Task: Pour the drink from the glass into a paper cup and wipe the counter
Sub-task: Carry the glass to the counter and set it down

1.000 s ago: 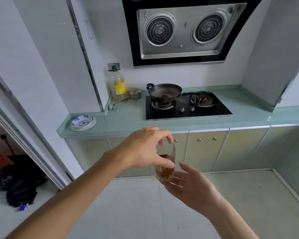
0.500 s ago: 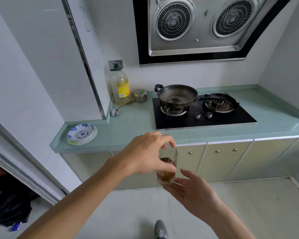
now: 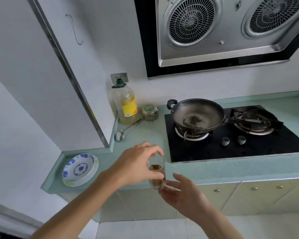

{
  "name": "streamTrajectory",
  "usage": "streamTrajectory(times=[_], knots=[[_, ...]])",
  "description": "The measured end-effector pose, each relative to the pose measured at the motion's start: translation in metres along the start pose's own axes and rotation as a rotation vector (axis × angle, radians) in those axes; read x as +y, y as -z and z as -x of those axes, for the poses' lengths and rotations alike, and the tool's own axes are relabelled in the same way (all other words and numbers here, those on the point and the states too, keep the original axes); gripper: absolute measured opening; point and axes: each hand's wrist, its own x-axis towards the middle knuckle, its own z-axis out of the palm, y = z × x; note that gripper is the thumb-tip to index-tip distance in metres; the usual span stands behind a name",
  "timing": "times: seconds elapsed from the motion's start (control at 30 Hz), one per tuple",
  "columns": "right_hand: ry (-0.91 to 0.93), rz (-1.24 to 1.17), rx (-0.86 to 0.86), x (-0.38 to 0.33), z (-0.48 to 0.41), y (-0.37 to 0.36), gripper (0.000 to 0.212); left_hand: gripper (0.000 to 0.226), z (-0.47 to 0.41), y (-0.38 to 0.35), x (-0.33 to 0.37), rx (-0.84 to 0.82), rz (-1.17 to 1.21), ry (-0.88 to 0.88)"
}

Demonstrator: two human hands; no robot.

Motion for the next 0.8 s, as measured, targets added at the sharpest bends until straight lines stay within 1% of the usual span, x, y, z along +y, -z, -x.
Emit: streamTrajectory(times=[0.07,0.17,0.27,0.43,0.57,0.8], knots=[[-0.018,0.010,0.026,-0.011,-0.028,-0.008,0.036,0.058,-0.019,-0.001,-0.017,0.000,0.007,0.015],[-0.053,0.018,0.053,-0.021,-0.070,-0.016,0.043,0.058,-0.043,-0.006,-0.043,-0.005,0.027,0.036],[-0.068,0.032,0.098,-0.026,-0.108,-0.025,0.043,0.058,-0.065,-0.016,-0.069,0.009,0.026,0.049],[-0.084,0.047,0.118,-0.028,-0.170,-0.044,0.048,0.060,-0.098,-0.039,-0.119,0.001,0.028,0.064],[-0.085,0.045,0.163,-0.029,-0.218,-0.064,0.046,0.059,-0.125,-0.058,-0.167,-0.001,0.032,0.065],[-0.089,0.013,0.245,-0.026,-0.284,-0.092,0.040,0.058,-0.169,-0.088,-0.236,-0.082,0.039,0.007]])
